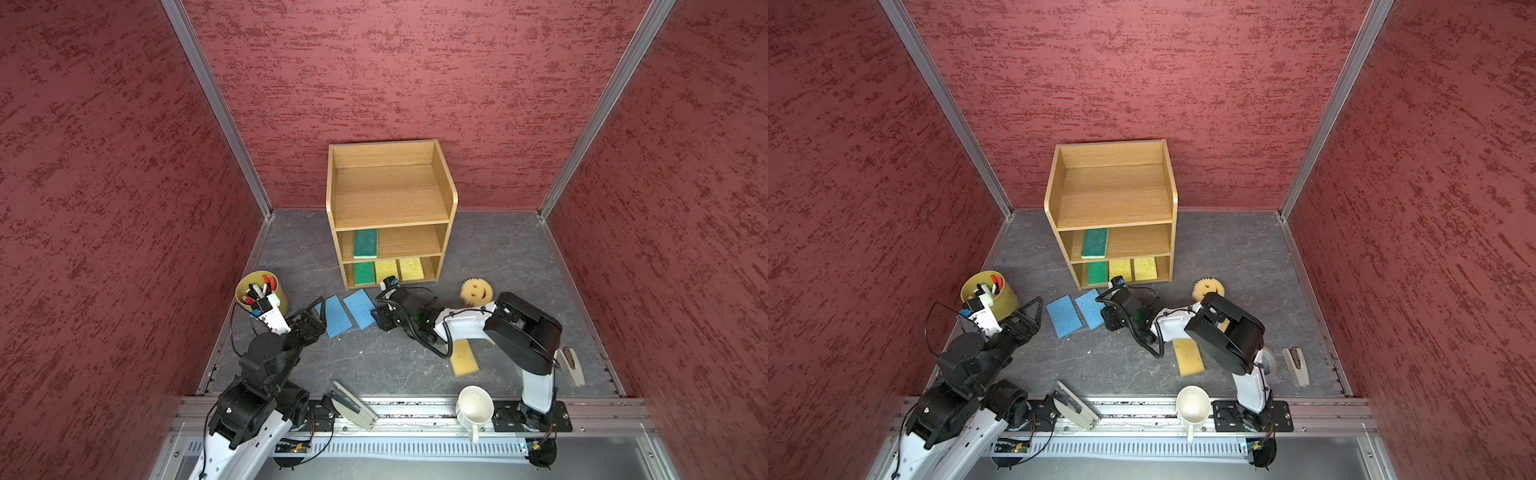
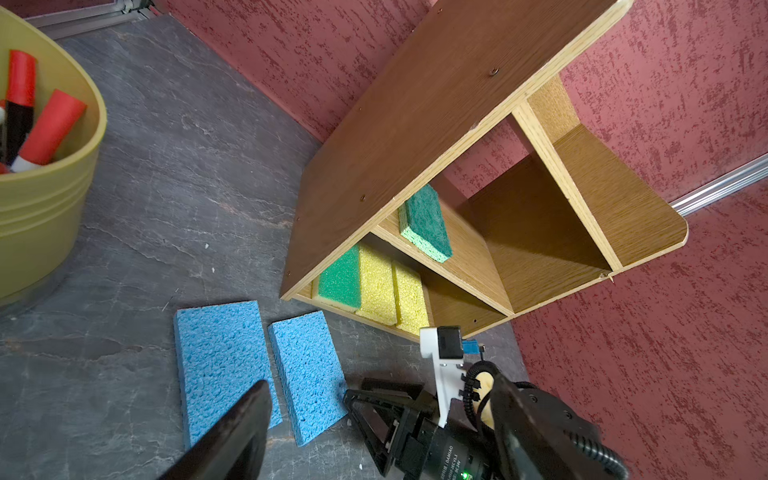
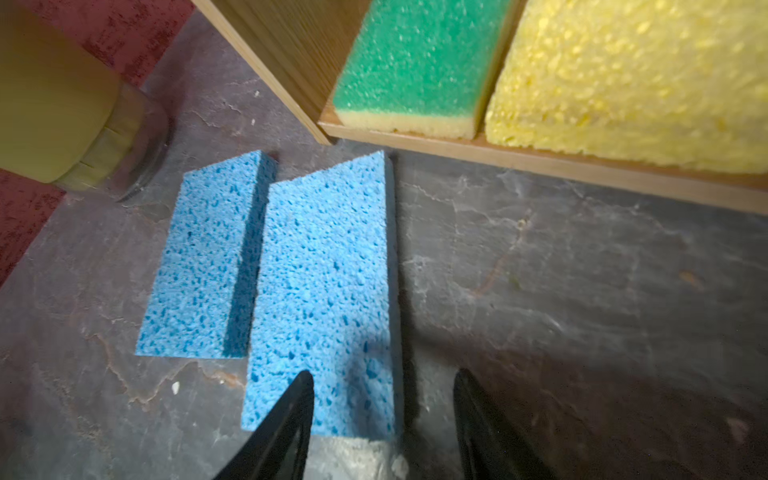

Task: Place and organize the cleaning sponges onto the shelf
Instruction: 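Pull the right gripper out of the shelf toward the blue sponges, then grasp the larger blue sponge with the right gripper and lift it into the upper shelf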

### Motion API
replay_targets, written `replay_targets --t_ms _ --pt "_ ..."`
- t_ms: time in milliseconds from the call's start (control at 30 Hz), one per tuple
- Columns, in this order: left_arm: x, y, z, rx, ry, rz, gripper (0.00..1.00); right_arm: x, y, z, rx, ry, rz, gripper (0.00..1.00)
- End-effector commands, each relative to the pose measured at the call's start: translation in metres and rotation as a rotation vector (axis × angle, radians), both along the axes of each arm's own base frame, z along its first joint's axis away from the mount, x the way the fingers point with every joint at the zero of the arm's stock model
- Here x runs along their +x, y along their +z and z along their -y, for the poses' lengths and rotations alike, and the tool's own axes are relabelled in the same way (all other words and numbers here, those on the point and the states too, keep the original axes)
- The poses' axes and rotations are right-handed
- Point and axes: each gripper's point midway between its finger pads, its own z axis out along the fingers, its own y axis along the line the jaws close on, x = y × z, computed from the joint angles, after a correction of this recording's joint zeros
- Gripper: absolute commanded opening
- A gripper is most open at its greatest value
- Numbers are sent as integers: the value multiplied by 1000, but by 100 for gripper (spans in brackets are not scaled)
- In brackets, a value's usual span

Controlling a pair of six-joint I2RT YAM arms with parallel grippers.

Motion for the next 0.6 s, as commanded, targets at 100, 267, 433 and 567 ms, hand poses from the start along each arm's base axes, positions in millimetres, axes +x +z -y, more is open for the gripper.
replay_targets --t_ms 100,267,433,567 --pt "3 1 2 -9 -6 13 82 0 -7 -7 30 -1 -34 39" --pt "2 0 2 -10 -4 10 83 -14 -1 -4 66 39 -52 12" --pt "3 -1 4 -13 -10 6 82 -23 20 12 81 27 -41 0" --pt "4 0 4 -7 -11 8 83 -30 53 29 79 7 -20 0"
